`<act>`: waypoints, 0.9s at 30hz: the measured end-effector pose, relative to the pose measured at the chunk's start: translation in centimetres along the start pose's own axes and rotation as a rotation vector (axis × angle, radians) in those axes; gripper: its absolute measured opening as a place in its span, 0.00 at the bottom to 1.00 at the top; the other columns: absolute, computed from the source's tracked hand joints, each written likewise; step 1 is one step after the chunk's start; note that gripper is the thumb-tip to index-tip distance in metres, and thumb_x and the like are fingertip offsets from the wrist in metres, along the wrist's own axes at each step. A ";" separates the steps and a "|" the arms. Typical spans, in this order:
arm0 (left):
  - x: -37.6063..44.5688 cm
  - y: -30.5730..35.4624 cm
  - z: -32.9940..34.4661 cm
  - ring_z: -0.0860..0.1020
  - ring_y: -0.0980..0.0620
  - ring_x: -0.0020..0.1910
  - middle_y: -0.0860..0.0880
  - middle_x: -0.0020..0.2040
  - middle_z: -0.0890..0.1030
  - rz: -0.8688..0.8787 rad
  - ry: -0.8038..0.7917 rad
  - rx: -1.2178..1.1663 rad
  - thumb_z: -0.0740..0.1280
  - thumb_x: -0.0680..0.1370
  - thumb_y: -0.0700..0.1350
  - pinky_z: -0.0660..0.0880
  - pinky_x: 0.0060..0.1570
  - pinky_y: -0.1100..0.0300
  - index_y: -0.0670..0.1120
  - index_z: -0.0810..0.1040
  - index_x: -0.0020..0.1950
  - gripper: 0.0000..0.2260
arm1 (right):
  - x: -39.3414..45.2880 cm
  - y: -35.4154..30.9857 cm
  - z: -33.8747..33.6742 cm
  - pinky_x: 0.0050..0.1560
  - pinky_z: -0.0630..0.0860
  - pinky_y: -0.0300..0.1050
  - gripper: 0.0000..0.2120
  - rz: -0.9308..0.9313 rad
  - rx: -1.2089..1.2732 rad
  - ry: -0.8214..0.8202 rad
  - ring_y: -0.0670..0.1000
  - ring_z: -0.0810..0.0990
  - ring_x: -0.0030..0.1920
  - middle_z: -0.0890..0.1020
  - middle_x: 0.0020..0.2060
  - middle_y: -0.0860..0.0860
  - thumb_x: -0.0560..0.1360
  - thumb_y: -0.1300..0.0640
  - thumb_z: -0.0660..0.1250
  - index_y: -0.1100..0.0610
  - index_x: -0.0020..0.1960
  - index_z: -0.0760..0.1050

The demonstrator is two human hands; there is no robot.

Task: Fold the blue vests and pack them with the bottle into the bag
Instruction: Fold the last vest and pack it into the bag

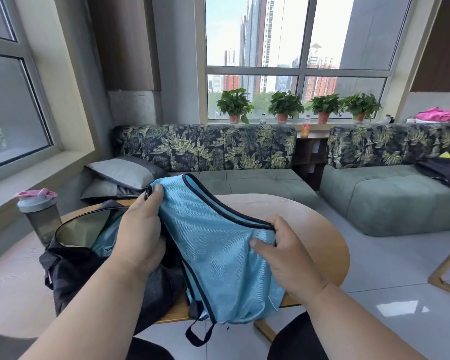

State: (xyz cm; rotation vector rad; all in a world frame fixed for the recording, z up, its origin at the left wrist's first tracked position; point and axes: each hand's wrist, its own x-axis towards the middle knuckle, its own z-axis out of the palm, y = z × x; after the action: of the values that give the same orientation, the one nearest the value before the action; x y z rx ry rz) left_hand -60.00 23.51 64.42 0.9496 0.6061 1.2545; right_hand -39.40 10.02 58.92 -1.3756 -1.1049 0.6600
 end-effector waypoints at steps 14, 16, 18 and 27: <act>1.3 0.4 -0.7 0.86 0.43 0.58 0.44 0.60 0.86 -0.170 0.113 -0.023 0.65 0.84 0.60 0.79 0.63 0.42 0.43 0.82 0.66 0.23 | 0.6 -2.8 0.2 0.56 0.83 0.50 0.15 0.102 0.565 -0.331 0.57 0.86 0.56 0.86 0.57 0.59 0.72 0.68 0.72 0.52 0.54 0.87; 0.7 -0.2 -0.6 0.84 0.41 0.62 0.42 0.64 0.85 -0.301 -0.057 -0.067 0.61 0.82 0.66 0.76 0.66 0.43 0.45 0.81 0.69 0.28 | 0.7 -2.4 0.4 0.56 0.83 0.51 0.15 0.111 0.605 -0.307 0.57 0.86 0.54 0.86 0.55 0.59 0.73 0.68 0.71 0.51 0.51 0.86; -0.2 -1.7 -0.7 0.82 0.41 0.65 0.41 0.66 0.83 -0.445 -0.216 0.001 0.62 0.82 0.63 0.73 0.68 0.44 0.44 0.81 0.70 0.27 | 0.7 -2.0 0.6 0.58 0.82 0.54 0.13 0.111 0.612 -0.289 0.58 0.85 0.54 0.85 0.54 0.59 0.73 0.67 0.72 0.51 0.50 0.86; 0.5 -3.0 -1.8 0.82 0.36 0.64 0.34 0.68 0.80 -0.452 -0.441 0.051 0.68 0.80 0.38 0.82 0.60 0.45 0.36 0.78 0.71 0.19 | 1.1 -1.8 -0.3 0.57 0.83 0.57 0.20 0.122 0.660 -0.258 0.61 0.84 0.55 0.83 0.57 0.63 0.72 0.68 0.72 0.61 0.63 0.77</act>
State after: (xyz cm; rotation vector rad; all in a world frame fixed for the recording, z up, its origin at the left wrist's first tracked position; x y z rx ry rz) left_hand -59.85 24.36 61.04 1.0222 0.4683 0.6044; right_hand -39.16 10.63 60.96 -0.8025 -0.8836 1.1926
